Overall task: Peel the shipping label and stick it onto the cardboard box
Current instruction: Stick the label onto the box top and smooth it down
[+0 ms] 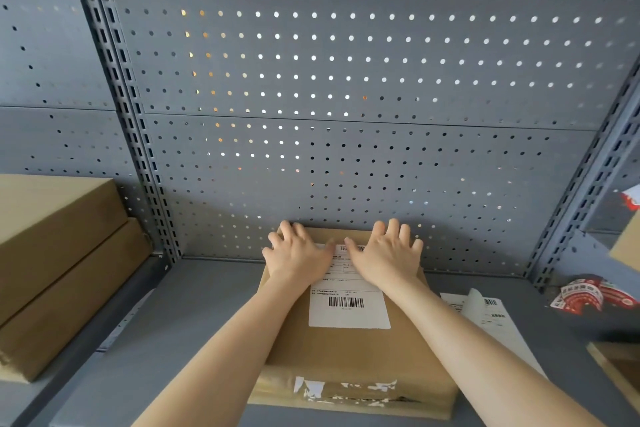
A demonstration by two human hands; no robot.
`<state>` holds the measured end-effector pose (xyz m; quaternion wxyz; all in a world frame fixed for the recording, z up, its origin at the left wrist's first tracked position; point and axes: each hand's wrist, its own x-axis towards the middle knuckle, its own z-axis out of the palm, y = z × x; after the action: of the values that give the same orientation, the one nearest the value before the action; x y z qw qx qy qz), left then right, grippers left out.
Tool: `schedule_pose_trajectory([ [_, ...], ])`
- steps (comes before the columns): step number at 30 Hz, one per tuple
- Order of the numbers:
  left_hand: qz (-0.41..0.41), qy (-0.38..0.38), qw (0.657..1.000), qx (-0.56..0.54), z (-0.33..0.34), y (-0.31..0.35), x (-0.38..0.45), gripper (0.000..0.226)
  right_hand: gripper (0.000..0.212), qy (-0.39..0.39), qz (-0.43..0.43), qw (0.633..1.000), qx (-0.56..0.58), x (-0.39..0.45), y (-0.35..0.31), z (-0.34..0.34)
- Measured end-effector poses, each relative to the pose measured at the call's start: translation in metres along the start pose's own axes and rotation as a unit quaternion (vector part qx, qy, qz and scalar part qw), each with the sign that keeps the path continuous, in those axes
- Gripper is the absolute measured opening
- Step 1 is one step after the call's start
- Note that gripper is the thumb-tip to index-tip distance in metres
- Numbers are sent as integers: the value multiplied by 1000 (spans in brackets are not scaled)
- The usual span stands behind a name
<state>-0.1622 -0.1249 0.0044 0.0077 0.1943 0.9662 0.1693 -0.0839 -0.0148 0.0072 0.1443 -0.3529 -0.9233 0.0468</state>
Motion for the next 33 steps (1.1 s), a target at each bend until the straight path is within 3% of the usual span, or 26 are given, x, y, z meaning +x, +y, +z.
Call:
schedule_pose_trajectory([
  [18,28,-14,999,-34,-7,-11,-1,40,26,-8,-21,999,44,-4,17,-4],
  [22,33,0,998,-56,-6,-11,-3,42,33,-23,-22,998,55,-7,15,-9],
  [33,52,-22,998,12,-1,-3,-26,88,83,-47,-3,999,12,-27,3,-5],
])
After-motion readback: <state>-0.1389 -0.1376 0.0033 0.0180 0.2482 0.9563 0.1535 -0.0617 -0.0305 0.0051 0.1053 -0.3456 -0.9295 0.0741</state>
